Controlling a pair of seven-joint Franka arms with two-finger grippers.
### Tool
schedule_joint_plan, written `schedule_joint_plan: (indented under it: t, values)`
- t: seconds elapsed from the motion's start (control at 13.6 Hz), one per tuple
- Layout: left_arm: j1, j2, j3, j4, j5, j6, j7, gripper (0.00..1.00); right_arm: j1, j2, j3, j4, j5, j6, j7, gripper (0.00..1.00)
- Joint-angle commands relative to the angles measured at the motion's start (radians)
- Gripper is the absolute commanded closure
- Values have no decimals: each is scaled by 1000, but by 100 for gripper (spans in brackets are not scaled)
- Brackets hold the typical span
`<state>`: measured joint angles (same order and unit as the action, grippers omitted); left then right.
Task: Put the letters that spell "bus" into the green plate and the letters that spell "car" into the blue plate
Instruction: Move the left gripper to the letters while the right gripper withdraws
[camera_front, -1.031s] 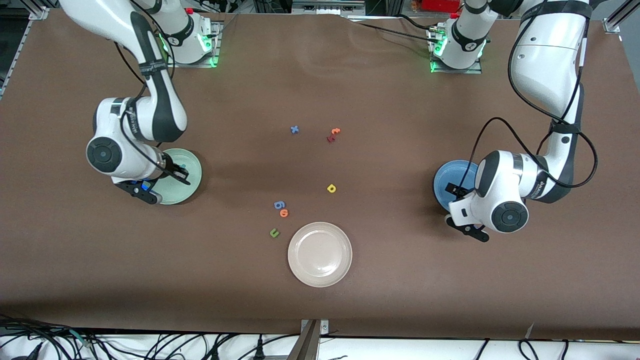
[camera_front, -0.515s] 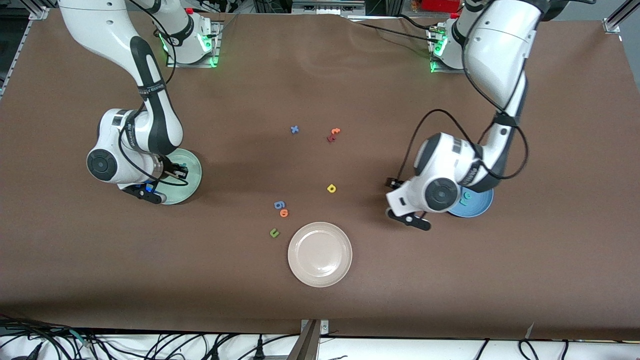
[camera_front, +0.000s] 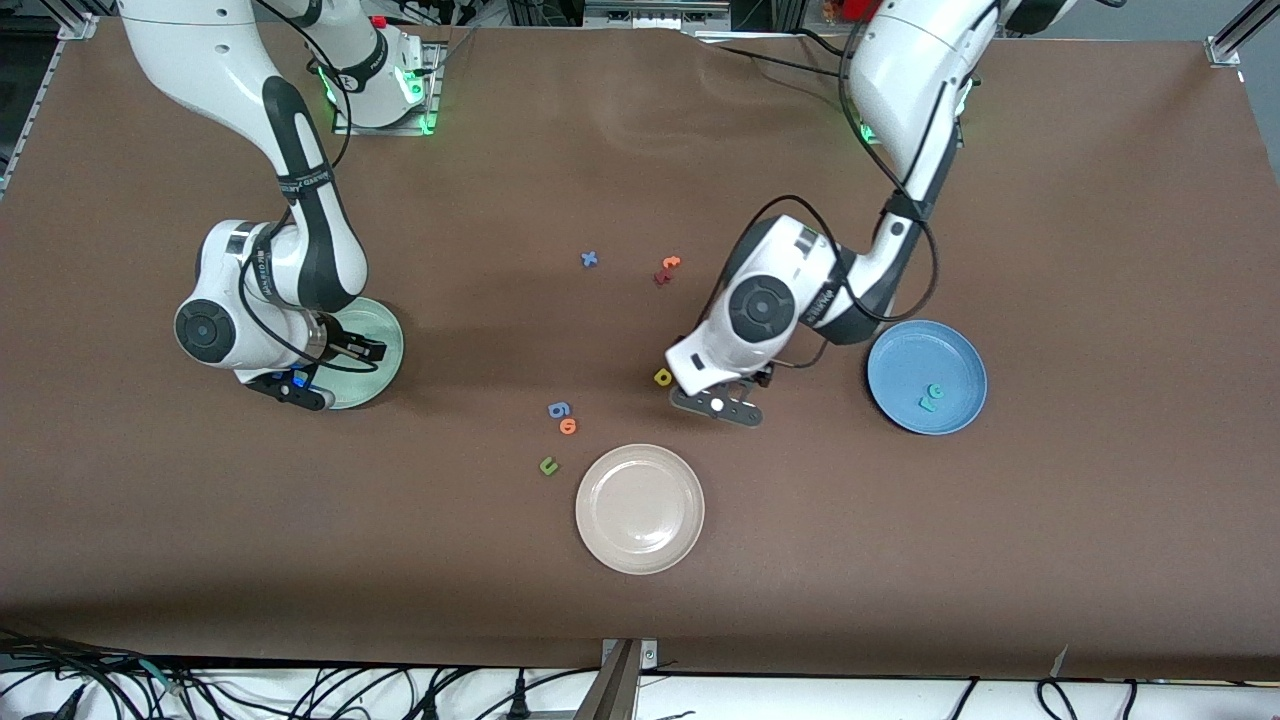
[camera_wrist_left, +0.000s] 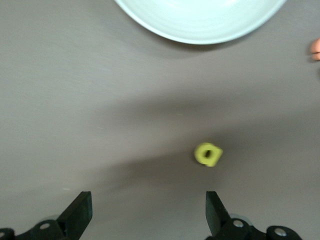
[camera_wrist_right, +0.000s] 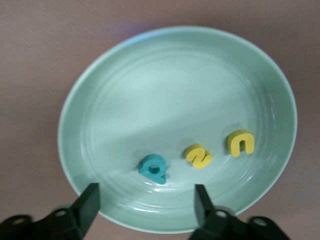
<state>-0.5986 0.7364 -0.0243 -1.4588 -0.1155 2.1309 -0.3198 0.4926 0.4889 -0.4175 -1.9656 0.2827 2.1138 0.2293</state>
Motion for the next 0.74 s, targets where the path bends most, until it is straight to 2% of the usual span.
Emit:
schedule_joint_plan:
  t: [0.0,0.15,0.44,0.66]
  values:
    - [-62,40,24,26,31,40,-79,0,-6,-78,-14,20,21,-56,-19,2]
    - [-70,76,24,46,68,52,-99,0,-6,-98,-43,91,21,-167,-19,2]
    - [-73,150,24,141,77,52,-102,0,-5,-99,-122,328,1,-458,-18,1]
    - [-81,185,24,184,77,52,-102,0,-5,-101,-144,526,-71,-639,-22,1]
